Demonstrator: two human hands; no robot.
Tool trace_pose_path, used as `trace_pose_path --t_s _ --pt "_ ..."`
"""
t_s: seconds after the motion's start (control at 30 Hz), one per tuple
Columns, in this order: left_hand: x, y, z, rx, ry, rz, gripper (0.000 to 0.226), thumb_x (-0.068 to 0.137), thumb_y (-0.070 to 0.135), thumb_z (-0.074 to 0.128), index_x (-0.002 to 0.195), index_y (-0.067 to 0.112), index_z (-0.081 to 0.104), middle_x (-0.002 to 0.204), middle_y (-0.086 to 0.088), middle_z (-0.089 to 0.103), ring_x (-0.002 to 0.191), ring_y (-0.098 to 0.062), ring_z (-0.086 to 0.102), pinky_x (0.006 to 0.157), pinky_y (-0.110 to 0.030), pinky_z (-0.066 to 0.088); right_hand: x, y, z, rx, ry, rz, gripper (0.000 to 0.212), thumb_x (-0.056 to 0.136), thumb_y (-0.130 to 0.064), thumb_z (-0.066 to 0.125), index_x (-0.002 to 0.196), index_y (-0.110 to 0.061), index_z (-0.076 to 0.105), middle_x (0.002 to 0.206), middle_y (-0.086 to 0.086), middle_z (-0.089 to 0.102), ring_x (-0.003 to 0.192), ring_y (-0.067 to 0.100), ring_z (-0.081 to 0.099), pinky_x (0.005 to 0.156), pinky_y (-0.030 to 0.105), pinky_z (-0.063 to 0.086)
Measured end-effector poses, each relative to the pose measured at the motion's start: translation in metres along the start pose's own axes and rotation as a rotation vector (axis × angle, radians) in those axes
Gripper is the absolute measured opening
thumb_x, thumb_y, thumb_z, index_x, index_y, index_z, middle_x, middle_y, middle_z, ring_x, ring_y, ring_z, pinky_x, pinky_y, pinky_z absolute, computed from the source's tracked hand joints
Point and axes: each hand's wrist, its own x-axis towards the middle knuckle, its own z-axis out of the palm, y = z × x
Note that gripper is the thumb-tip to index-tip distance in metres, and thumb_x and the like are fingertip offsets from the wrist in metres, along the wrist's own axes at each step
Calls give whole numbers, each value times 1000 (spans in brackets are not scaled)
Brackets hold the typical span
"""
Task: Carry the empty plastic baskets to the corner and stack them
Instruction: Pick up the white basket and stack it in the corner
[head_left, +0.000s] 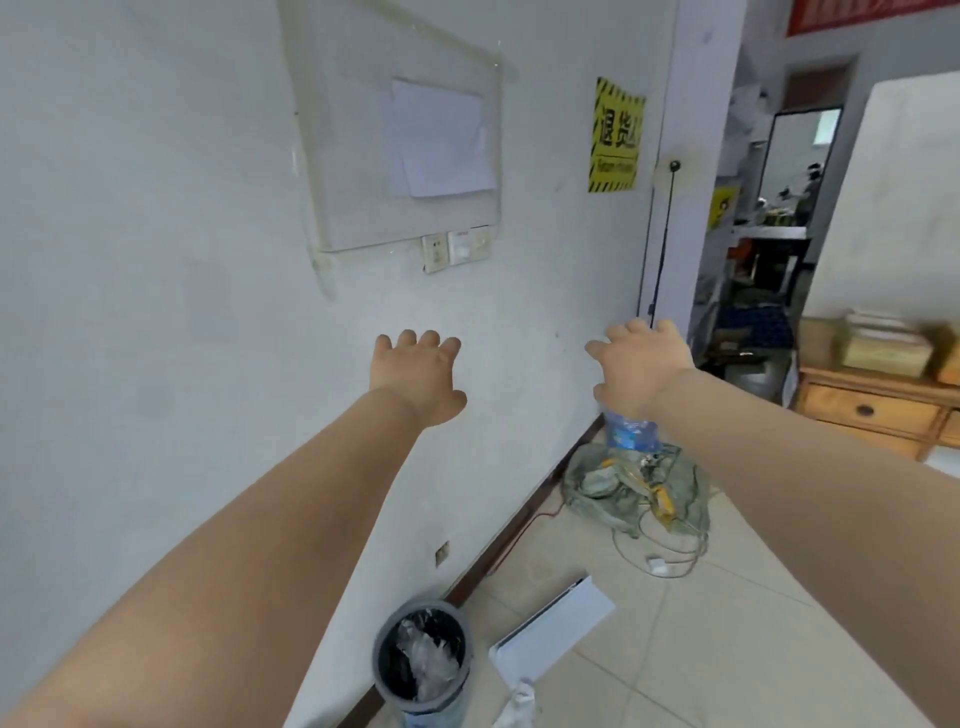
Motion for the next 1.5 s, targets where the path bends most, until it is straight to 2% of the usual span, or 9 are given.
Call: trace_pose_path --t_s 0.23,0.47,0.57,0.73,0.87,1.0,1.2,1.5 --pt "44 152 -23 -88 32 249 56 90 39 48 142 23 35 138 0 45 127 -25 39 102 -39 28 -53 130 40 -36 -56 218 48 96 -37 40 142 -21 36 139 6 42 130 27 35 106 45 25" --pt "79 302 -45 -174 60 531 46 91 37 48 134 21 42 136 -4 48 127 -27 40 103 -42 28 -111 241 82 -65 -141 458 52 92 -38 47 141 -24 39 142 7 43 134 30 32 109 50 23" --pt "93 361 -49 -191 79 639 55 92 40 48 142 22 36 142 -4 44 132 -27 37 104 -42 28 -127 281 100 -77 -186 546 50 91 -39 48 139 -24 42 142 7 43 135 29 32 111 51 22" --pt "131 466 -52 -236 105 792 61 92 44 49 147 23 31 147 -5 39 134 -29 34 109 -47 27 -145 353 141 -120 -258 730 51 92 -39 47 140 -24 42 141 6 45 133 27 35 108 46 26" --pt "165 542 -50 -253 134 923 60 92 45 49 146 24 33 146 -4 41 134 -28 36 107 -45 27 -148 404 174 -123 -318 867 48 92 -37 45 138 -25 44 139 5 46 130 27 36 104 45 28" --pt "194 614 -49 -260 154 1042 59 91 45 51 144 24 36 145 -4 44 133 -27 38 105 -44 30 -157 448 205 -140 -398 994 50 92 -37 45 141 -25 39 137 4 44 129 25 35 103 43 26" --pt "212 712 -39 -261 85 1156 59 91 47 49 144 26 36 147 -2 41 135 -27 37 107 -43 28 -180 498 246 -142 -513 1116 46 92 -37 44 136 -25 41 135 4 46 127 24 37 102 42 27" --pt "227 847 -27 -287 39 1285 61 91 48 49 145 24 33 148 -3 41 135 -28 39 107 -43 31 -206 582 318 -101 -578 1214 46 92 -40 44 135 -25 42 136 4 45 128 24 36 102 43 26"
